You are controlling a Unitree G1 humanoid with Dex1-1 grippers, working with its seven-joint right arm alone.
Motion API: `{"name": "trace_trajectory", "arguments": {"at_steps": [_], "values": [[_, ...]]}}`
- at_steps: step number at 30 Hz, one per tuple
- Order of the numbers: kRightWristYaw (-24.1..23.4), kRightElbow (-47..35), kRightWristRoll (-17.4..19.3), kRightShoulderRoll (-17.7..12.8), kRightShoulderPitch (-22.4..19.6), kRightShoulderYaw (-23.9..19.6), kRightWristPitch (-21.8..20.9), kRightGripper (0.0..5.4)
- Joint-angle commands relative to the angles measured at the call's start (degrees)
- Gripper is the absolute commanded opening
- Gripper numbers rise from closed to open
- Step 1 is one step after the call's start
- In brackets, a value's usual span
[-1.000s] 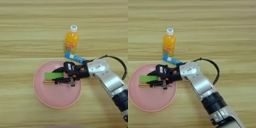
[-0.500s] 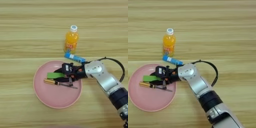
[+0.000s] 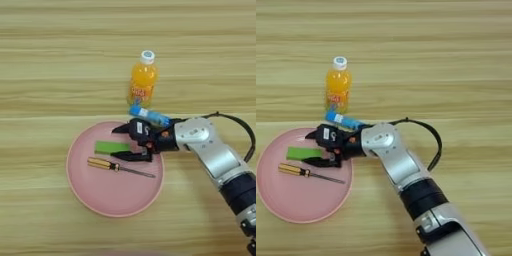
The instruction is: Move the objects on the table
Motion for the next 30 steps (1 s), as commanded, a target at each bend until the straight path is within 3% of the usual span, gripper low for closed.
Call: {"name": "trace_trajectory", "arguments": {"at_steps": [1, 10, 18, 23, 30], "values": [[-1.5, -4.5, 3.9, -1.9, -4.7, -5.1, -1.5, 3.66], [-1.6, -9.2, 9.3, -3.2, -5.2, -10.7, -2.3, 4.67], [-4.5, -21.1, 15.7, -1.2, -5.4, -15.0, -2.9, 5.35], [-8.9, -25.2, 17.1, 0.7, -6.7, -16.8, -3.5, 5.38], [-16.8, -23.8, 15.4, 1.7, -10.0, -19.6, -2.7, 5.38]]}}
